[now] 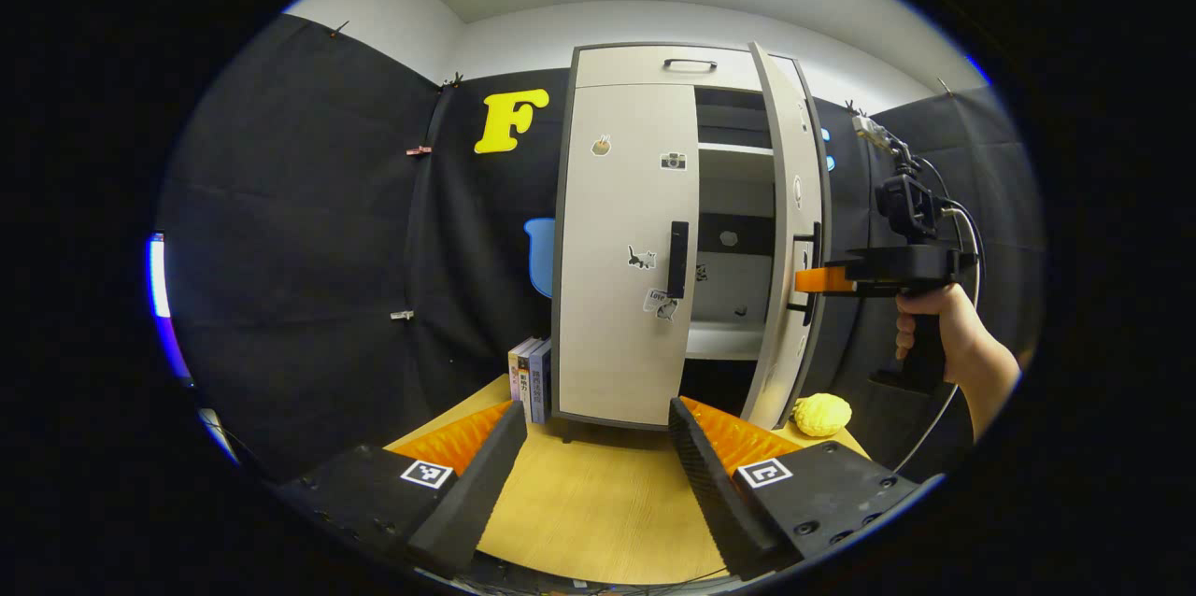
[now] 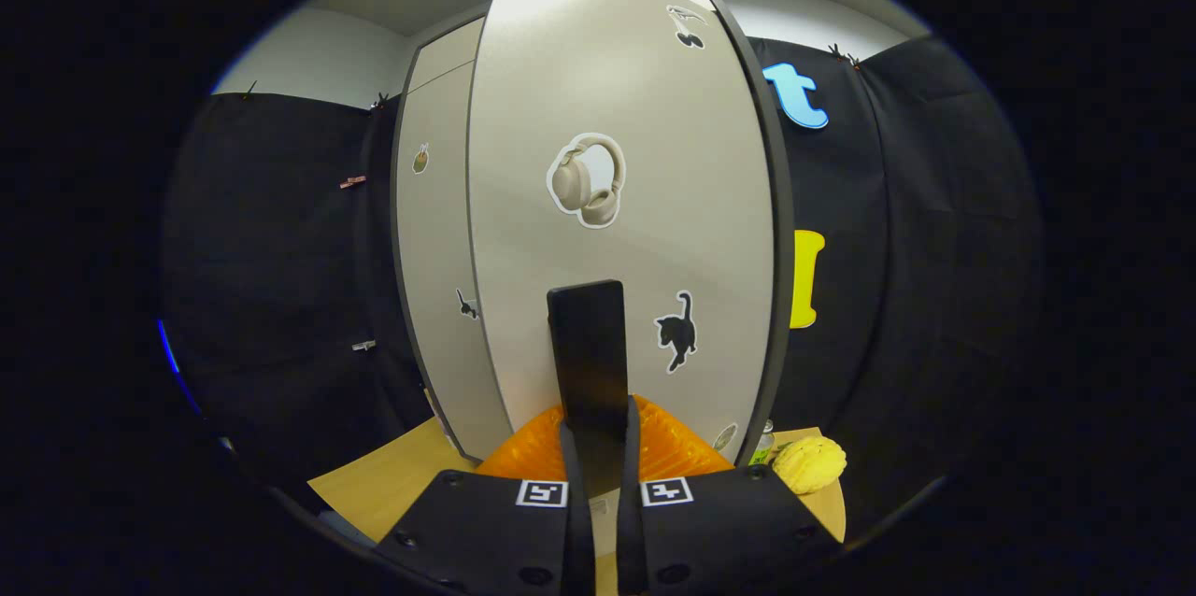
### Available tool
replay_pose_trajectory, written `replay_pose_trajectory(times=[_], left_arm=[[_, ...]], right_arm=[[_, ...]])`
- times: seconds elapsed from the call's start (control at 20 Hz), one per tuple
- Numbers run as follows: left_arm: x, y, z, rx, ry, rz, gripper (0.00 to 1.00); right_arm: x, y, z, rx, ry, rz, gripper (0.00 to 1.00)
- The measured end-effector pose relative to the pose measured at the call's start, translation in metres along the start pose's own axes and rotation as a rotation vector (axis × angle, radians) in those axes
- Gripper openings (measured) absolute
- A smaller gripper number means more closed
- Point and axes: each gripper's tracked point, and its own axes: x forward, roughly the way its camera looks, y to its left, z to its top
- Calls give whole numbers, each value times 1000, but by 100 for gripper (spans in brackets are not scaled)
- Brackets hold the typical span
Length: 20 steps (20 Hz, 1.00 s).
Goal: Open the right door of the double-door shoe cabinet with the right hand, and open the left door with the left hand.
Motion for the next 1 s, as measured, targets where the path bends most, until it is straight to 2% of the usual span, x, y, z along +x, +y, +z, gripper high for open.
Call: replay_pose_trajectory(times=[0.35,0.55,0.85,1.0], left_arm=[[-7,0,-2,8,5,-12,95],[-9,-3,-6,17,14,-24,95],[-3,-14,-4,31,27,-72,95],[10,-18,0,55,32,-105,95]], right_arm=[[-24,-33,2,29,-12,-68,13],[-34,-62,4,7,-34,-150,12],[-45,-113,9,37,-39,-253,10],[-47,-117,10,61,-39,-234,6]])
